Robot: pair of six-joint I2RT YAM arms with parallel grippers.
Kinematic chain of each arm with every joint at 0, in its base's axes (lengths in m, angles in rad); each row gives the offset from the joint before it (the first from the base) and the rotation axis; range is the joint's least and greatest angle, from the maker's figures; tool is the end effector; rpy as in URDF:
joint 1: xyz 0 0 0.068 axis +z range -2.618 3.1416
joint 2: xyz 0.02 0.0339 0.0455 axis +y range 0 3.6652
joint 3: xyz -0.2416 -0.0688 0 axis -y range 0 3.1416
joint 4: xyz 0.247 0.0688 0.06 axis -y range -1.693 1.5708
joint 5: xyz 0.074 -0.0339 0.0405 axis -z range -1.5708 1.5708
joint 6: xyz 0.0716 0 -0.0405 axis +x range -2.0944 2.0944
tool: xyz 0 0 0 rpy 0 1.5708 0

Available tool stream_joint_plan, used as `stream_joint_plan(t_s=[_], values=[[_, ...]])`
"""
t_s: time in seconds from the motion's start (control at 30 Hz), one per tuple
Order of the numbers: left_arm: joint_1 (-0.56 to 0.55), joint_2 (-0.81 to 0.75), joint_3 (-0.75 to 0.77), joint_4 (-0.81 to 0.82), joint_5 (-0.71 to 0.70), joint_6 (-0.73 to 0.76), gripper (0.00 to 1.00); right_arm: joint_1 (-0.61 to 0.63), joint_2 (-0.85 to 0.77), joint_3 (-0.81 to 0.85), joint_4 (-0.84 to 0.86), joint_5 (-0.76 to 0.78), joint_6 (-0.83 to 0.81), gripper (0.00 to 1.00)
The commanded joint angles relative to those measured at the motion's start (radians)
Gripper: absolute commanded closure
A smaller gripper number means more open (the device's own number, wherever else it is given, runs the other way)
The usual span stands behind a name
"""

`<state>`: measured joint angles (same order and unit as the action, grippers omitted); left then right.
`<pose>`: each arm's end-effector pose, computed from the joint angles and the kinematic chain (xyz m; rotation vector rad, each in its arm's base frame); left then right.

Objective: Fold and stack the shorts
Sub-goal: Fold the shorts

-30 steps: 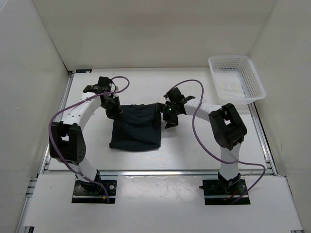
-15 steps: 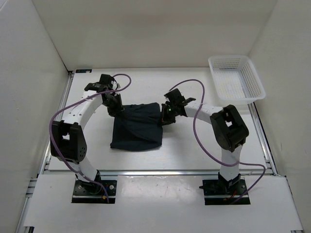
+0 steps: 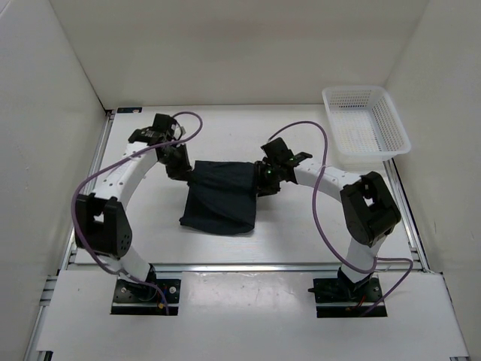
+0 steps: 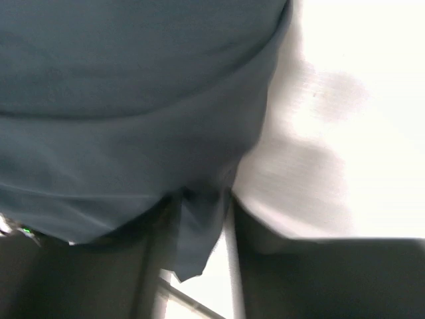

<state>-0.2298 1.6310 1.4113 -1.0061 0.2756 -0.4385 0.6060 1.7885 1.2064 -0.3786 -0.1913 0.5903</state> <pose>0.3237 -0.0957 0.2249 -0.2290 2.8493 -0.5377 0.3162 0.2357 0.1455 -0.1012 2.6595 0.6826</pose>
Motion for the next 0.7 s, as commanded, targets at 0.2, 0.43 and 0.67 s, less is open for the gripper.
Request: stream_joint_plan(t_s=[0.2,0.43,0.67], values=[[0.063,0.013,-0.274,0.113,-0.041,-0.012,0.18,0.008,0.003,0.038,-0.080,0.045,-0.041,0.11],[0.084,-0.036,-0.172,0.093,-0.062,-0.012,0.13,0.008,-0.095,0.025,-0.131,0.079,-0.050,0.11],[0.035,-0.011,-0.040,0.063,-0.096,-0.022,0.67,0.047,-0.141,0.099,-0.233,0.192,-0.069,0.42]])
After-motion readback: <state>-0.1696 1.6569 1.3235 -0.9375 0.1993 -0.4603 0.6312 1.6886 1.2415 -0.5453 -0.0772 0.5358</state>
